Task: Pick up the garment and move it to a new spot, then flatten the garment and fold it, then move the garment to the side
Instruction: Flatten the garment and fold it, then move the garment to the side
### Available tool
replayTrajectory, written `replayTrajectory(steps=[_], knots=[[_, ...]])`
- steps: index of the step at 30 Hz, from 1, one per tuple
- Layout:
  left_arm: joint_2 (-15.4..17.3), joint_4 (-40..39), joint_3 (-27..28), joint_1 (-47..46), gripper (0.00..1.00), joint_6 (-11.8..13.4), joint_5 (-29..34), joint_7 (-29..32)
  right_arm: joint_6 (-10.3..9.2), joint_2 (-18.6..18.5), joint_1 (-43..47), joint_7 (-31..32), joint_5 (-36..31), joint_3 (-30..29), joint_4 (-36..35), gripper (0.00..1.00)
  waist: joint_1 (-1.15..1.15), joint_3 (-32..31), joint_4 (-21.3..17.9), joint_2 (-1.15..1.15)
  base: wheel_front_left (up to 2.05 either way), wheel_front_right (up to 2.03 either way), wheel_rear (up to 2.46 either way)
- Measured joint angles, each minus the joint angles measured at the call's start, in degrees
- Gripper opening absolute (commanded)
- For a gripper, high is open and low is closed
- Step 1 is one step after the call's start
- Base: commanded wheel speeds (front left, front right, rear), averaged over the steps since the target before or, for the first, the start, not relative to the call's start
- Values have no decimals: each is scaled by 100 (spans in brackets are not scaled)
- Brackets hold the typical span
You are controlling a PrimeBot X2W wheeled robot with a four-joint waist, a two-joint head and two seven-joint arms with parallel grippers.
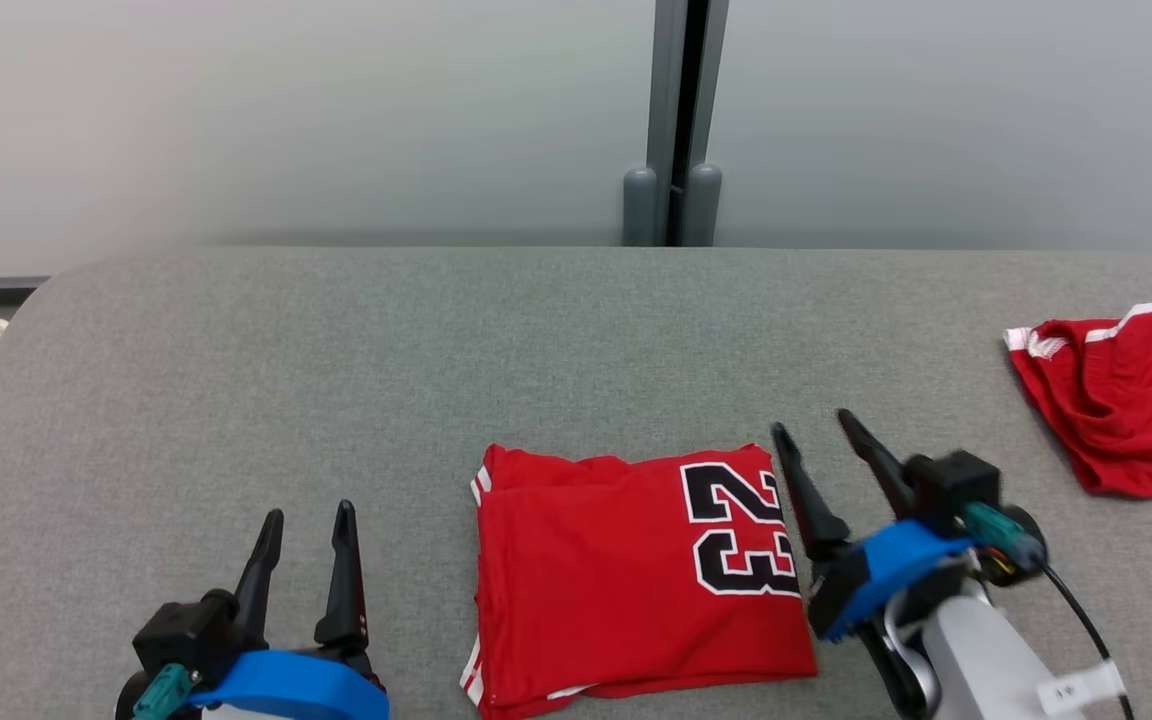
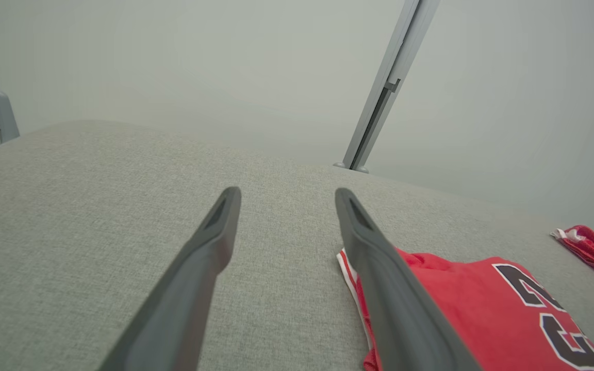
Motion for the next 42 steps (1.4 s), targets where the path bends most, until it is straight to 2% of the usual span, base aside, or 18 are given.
replayTrajectory(steps=[3,12,19,42], knots=[[-19,-11,-9,103,100,25,33,0,0,-1,520,-1,-259,-428,-543,100,0,-97,-50,0,0,0,0],[-18,-136,143,510,100,60,152,0,0,-2,1588,-1,-383,-951,-1458,100,0,-284,-150,0,0,0,0],[-9,-215,229,783,100,73,235,0,0,-1,1846,-1,-309,-1116,-1611,100,0,-291,-140,0,0,0,0],[-24,-160,237,761,100,47,282,0,0,0,1840,0,-354,-1042,-1557,100,0,-280,-104,0,0,0,0]])
